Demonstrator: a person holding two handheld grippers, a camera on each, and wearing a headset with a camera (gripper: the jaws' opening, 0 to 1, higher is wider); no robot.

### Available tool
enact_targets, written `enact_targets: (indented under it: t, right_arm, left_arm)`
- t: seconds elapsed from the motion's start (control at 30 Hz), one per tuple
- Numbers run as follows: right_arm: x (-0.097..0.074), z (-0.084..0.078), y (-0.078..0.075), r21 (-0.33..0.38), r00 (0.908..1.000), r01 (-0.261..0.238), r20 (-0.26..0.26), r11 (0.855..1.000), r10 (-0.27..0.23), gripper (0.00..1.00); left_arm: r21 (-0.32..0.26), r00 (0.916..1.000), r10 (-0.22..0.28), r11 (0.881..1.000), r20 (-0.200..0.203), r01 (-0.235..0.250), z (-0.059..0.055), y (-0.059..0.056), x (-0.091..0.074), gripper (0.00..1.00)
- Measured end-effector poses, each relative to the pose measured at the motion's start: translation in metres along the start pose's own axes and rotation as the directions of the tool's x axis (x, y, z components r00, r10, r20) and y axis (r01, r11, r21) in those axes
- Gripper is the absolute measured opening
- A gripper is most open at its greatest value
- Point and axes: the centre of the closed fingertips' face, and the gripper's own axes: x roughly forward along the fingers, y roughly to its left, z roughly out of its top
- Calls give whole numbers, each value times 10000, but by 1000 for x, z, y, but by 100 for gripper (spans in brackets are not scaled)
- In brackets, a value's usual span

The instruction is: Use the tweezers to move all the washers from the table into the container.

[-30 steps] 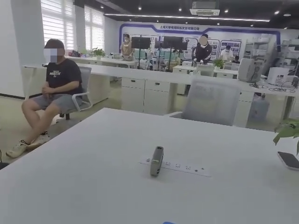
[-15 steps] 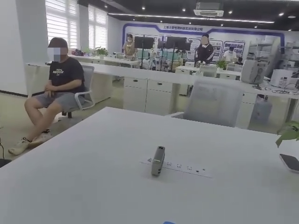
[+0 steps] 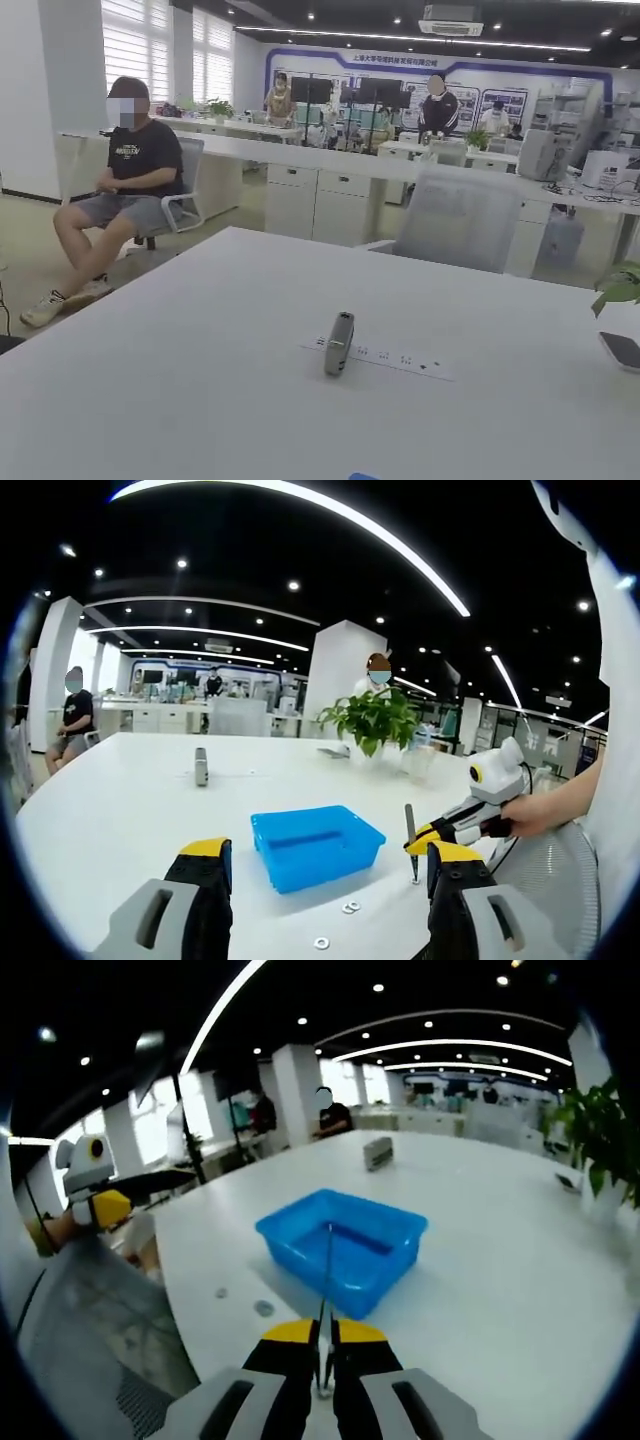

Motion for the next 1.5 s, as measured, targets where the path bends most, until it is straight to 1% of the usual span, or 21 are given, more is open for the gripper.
enact_targets:
  t: [0.17, 0.27, 0.4, 0.47, 0.57, 0.63, 0.7, 0.77, 0.87, 0.97, 1.03, 1.07, 1.1, 1.13, 1.17, 1.23, 1.27, 1.3, 1.37, 1.47, 1.5]
  right_arm:
    - [2, 2, 0, -90, 9997, -147, 204, 9999, 149, 2]
    - [5, -4, 3, -289, 9995, -318, -27, 9991, 317, 2]
    - [4, -4, 5, -470, 9993, -380, -58, 9982, 378, 2]
    - [2, -4, 4, -413, 9993, -378, -28, 9984, 377, 2]
    - [0, 0, 0, -140, 9991, -316, 281, 9994, 320, 2]
    - [-1, -4, -9, -191, 9999, 41, 138, 9998, -38, 2]
    - [-1, -5, -11, -83, 9998, 142, 137, 9999, -141, 1]
    - [0, -5, -11, 112, 9998, 13, 209, 9999, -16, 1]
    - [4, -7, -10, -70, 10000, 5, 54, 10000, -4, 1]
    - [8, -7, -10, -3, 9997, -122, 222, 9999, 122, 0]
    - [9, -2, -6, -54, 9988, -231, 427, 9997, 233, 0]
    - [13, 3, -2, 93, 9958, -521, 754, 9986, 513, 0]
    - [17, 1, 1, -151, 9964, -634, 560, 9979, 641, 0]
    - [20, 1, 2, -760, 9958, -701, 531, 9946, 742, 0]
    - [25, 3, 5, -1008, 9949, -839, 482, 9914, 891, 0]
    - [33, 8, 16, -1039, 9902, -1071, 784, 9888, 1155, 0]
    - [34, 9, 17, -1099, 9898, -1090, 796, 9879, 1181, 0]
    - [40, 11, 23, -1434, 9866, -1292, 807, 9812, 1418, 0]
    - [48, 13, 33, -1741, 9824, -1511, 829, 9731, 1674, 0]
    - [52, 18, 51, -2254, 9716, -1878, 1001, 9560, 2144, 0]
    - [52, 18, 57, -2500, 9696, -2005, 877, 9473, 2284, 0]
  left_arm:
    - [18, 10000, -15, 10000, 37, 15, 1, 0, 0, 81]
    - [52, 10000, -12, 10000, 15, 12, 0, 0, 0, 81]
    - [63, 10000, 45, 10000, 46, -46, 1, 0, -1, 81]
    - [55, 10000, 62, 10000, 66, -63, 1, 1, -1, 81]
    - [75, 10000, 53, 10000, 66, -54, 1, 0, -1, 81]
    - [108, 10000, 27, 9999, 32, -27, 1, 0, 0, 81]
    - [138, 10000, 18, 9999, 19, -18, 0, 0, 0, 81]
    - [140, 10000, 31, 9999, 31, -32, 1, 0, -1, 81]
    - [128, 10000, 20, 9999, 47, -20, 1, 0, -1, 81]
    - [173, 10000, 9, 9999, 9, -9, 0, -1, -1, 80]
    - [170, 10000, 16, 9999, 32, -17, 1, -1, -1, 80]
    - [169, 10000, 27, 9999, 46, -28, 1, 0, -1, 80]
    - [164, 10000, 37, 9999, 53, -38, 1, 0, -1, 80]
    - [153, 10000, 38, 9999, 60, -39, 1, 0, -1, 80]
    - [156, 10000, 26, 9999, 76, -28, 2, 0, -1, 80]
    - [180, 10000, 8, 9998, 91, -9, 2, -1, -1, 80]
    - [191, 10000, 6, 9998, 76, -7, 2, -1, -1, 80]
    - [188, 10000, 1, 9998, 66, -3, 2, -1, -1, 80]
    - [194, 10000, 5, 9998, 60, -6, 1, -1, -1, 80]
    - [176, 10000, 9, 9998, 81, -10, 2, -1, -1, 80]
    - [170, 10000, 10, 9999, 64, -11, 2, -1, -1, 80]
